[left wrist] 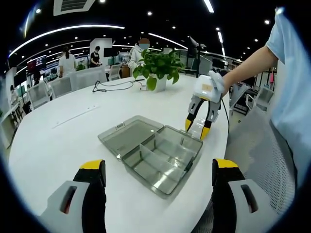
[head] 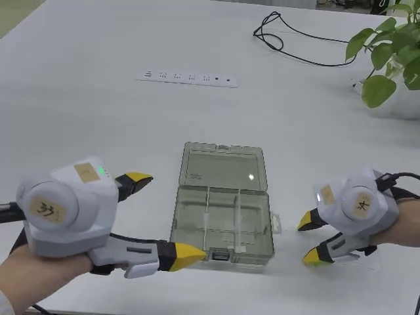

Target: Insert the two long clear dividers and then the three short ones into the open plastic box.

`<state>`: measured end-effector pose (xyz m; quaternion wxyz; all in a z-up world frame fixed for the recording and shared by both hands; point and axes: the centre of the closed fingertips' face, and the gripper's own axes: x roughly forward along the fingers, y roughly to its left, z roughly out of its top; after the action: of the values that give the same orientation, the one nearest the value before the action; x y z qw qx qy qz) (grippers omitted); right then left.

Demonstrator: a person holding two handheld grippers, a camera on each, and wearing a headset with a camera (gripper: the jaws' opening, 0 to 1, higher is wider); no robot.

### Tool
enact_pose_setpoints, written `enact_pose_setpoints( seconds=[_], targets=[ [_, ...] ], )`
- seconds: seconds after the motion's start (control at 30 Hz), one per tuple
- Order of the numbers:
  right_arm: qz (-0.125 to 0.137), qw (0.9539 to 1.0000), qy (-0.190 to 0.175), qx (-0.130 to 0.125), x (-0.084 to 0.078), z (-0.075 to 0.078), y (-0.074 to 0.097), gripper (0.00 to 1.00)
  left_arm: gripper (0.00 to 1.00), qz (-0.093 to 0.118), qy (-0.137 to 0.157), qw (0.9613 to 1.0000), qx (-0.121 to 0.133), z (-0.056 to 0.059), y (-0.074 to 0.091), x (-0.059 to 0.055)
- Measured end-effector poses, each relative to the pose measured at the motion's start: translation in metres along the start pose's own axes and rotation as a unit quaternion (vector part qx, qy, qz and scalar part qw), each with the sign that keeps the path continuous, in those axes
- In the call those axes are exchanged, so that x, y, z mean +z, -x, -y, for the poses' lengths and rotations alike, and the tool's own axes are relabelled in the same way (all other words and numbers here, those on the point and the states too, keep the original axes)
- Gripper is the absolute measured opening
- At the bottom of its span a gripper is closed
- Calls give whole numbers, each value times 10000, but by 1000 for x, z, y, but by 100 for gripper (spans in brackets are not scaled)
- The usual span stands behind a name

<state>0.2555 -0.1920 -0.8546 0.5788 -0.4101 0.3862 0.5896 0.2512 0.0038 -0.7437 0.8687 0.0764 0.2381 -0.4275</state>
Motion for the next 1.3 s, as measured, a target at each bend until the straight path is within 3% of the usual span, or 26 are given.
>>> enact_pose_setpoints(
  seconds=[0.43, 0.73, 0.9, 1.07, 1.23, 1.3],
  targets=[
    [-87, 9999, -81, -29, 2, 2, 0, 32, 91, 45, 72, 10000, -15, 2, -1, -2],
    [3, 9994, -247, -253, 3, 7, 12, 32, 91, 120, 239, 9996, -45, 4, -5, -2],
    [131, 9984, -178, -529, 10, 11, 27, 32, 88, 258, 514, 9983, -107, 7, -10, 6],
    [360, 9956, -32, -865, 31, 15, 45, 32, 85, 392, 934, 9946, -213, 10, -19, 15],
    [480, 9926, 228, -1091, 53, 15, 58, 32, 72, 499, 1516, 9862, -438, 15, -27, 26],
    [473, 9901, 312, -1282, 60, 18, 63, 32, 69, 490, 1624, 9841, -527, 17, -31, 28]
  ],
)
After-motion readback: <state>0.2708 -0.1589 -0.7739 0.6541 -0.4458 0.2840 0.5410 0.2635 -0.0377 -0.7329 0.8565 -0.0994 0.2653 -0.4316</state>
